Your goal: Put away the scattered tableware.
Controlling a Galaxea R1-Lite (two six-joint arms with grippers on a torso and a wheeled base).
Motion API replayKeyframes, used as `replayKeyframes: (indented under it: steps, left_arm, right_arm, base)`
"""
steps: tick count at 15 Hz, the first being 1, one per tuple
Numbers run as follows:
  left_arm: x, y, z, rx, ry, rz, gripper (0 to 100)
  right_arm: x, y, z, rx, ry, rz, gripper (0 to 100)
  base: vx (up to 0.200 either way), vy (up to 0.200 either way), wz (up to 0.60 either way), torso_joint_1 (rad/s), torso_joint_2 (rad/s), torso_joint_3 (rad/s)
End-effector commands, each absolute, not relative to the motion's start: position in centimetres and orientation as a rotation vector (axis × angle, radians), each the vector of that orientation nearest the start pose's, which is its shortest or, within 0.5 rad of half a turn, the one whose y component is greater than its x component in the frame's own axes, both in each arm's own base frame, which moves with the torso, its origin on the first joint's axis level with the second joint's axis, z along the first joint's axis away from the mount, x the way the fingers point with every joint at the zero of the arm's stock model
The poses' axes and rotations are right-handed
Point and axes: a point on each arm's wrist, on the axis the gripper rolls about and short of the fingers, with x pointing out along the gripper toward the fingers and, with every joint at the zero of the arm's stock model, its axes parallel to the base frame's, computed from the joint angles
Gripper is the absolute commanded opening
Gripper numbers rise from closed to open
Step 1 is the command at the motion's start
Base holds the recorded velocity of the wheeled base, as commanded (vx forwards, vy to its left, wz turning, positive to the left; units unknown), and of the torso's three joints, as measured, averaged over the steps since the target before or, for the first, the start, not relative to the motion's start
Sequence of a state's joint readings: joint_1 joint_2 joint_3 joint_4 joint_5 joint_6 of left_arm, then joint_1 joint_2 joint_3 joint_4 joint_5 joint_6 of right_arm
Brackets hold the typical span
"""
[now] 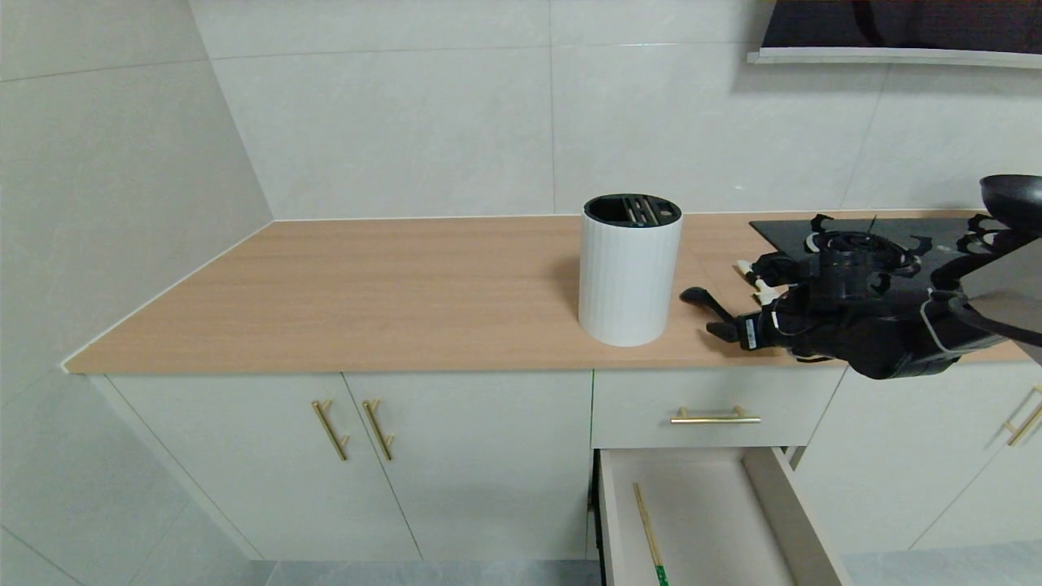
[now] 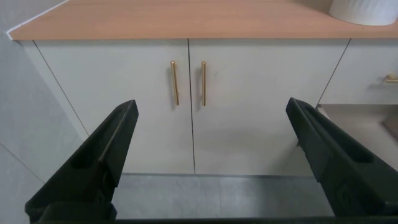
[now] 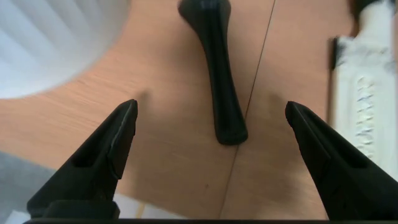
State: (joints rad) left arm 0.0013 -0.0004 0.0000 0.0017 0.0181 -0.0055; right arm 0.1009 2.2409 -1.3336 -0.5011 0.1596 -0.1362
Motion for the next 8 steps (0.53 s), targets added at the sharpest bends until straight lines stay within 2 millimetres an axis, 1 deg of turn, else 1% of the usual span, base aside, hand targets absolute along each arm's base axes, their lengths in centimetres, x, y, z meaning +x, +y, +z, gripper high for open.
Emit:
replayKeyframes:
  steps: [1,8]
  left_arm:
    - [-2.28,0.04,7.53,-0.006,0.001,0.02,100]
    - [-2.28,0.04,7.53,-0.006,0.001,0.02,100]
  right_arm:
    - [45.08,5.01,8.93,-0.122,0.409,0.287,100]
    - [45.43,5.04,8.76,-0.12,0.393,0.283,100]
  base:
    - [0.0,0.0,0.0,0.0,0.0,0.0]
    - [0.0,0.0,0.0,0.0,0.0,0.0]
